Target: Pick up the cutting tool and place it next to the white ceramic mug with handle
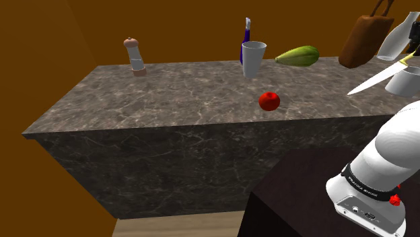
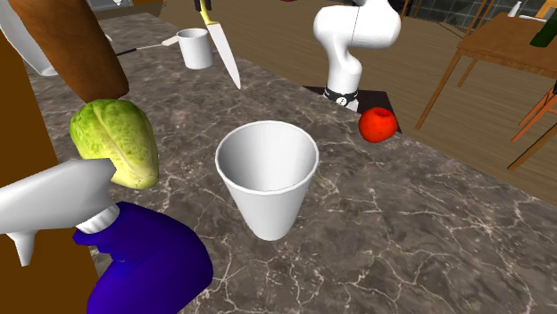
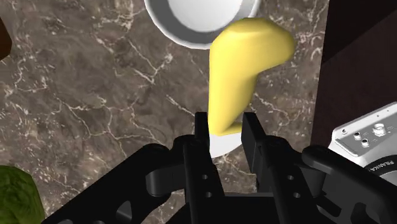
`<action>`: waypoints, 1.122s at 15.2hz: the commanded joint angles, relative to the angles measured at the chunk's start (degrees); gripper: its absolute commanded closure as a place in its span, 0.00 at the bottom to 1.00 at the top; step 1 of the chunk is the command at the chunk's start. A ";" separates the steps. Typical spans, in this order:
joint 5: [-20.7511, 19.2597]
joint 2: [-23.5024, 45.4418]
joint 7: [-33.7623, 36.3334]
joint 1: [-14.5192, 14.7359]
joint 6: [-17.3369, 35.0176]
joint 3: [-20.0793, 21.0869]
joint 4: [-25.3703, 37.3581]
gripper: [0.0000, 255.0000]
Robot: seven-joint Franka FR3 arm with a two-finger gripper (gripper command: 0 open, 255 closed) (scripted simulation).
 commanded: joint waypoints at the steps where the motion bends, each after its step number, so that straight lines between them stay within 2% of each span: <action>1: -0.89 0.31 -2.80 0.10 -0.21 -2.50 1.85 1.00; 5: -2.09 1.94 -8.48 1.93 -0.41 -8.72 7.03 1.00; 9: -2.90 3.69 -14.11 5.50 -0.72 -16.06 13.26 1.00; 13: -3.65 4.86 -19.49 11.24 -1.49 -24.68 20.70 1.00; 17: -5.11 4.38 -24.34 19.16 -3.25 -33.98 29.69 1.00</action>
